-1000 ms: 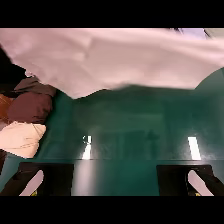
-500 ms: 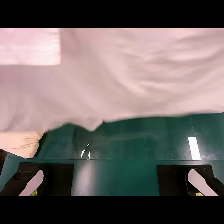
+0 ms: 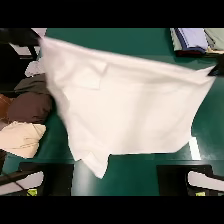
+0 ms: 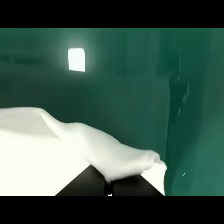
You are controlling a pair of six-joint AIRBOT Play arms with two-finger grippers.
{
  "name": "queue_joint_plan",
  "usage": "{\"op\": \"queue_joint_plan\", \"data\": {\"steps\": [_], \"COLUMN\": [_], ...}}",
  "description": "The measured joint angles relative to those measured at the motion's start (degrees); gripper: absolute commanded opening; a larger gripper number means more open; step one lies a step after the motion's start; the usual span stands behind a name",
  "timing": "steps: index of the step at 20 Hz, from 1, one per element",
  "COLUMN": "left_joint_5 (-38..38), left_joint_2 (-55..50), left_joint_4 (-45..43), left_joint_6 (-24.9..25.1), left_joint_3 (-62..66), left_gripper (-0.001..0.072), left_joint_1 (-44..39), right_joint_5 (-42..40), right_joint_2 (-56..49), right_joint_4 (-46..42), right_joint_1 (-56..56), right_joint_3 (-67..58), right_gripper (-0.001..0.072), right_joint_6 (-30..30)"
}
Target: Fold the shirts.
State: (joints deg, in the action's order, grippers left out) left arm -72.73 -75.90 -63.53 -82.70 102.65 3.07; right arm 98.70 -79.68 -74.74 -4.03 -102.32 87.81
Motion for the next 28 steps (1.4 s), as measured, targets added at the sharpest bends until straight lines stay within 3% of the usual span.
{"op": "queue_joint_plan", "data": {"steps": [4,8,16,17,18,19,21,24,28], "left_joint_5": [4.1,10.0,5.2,4.7,4.4,4.1,3.3,0.4,-2.1], "left_joint_2": [-13.1,-18.6,-20.6,-20.7,-20.7,-20.7,-20.7,-18.2,-7.4], "left_joint_4": [-1.6,-1.8,-2.3,-2.2,-2.1,-2.2,-2.2,-3.0,-6.0], "left_joint_6": [0.1,0.7,2.9,3.1,3.1,3.1,2.6,2.0,1.4], "left_joint_3": [-0.8,-0.5,-5.6,-7.3,-9.0,-10.4,-12.5,-14.4,-25.7], "left_gripper": [0.0023,0.0024,0.0025,0.0042,0.0309,0.0511,0.0473,0.0475,0.0476], "left_joint_1": [-1.9,-2.4,-3.0,-3.0,-3.0,-3.0,-3.0,-2.3,-1.5], "right_joint_5": [-2.0,-5.6,-13.3,-14.2,-14.9,-15.5,-16.4,-16.5,-16.1], "right_joint_2": [-14.6,-23.7,-20.1,-19.2,-18.6,-18.2,-17.2,-14.2,-4.5], "right_joint_4": [-1.8,-0.9,-2.5,-2.7,-2.8,-3.2,-2.9,-0.5,2.8], "right_joint_1": [1.8,1.7,1.1,1.1,1.1,1.1,1.0,0.2,-2.7], "right_joint_3": [-4.9,-12.5,0.4,2.9,4.9,6.7,9.1,11.9,21.2], "right_gripper": [0.0012,0.0012,0.0014,0.0041,0.0288,0.0413,0.0413,0.0412,0.0412], "right_joint_6": [-0.5,-1.3,-4.4,-4.6,-4.6,-4.7,-4.9,-5.4,-6.4]}}
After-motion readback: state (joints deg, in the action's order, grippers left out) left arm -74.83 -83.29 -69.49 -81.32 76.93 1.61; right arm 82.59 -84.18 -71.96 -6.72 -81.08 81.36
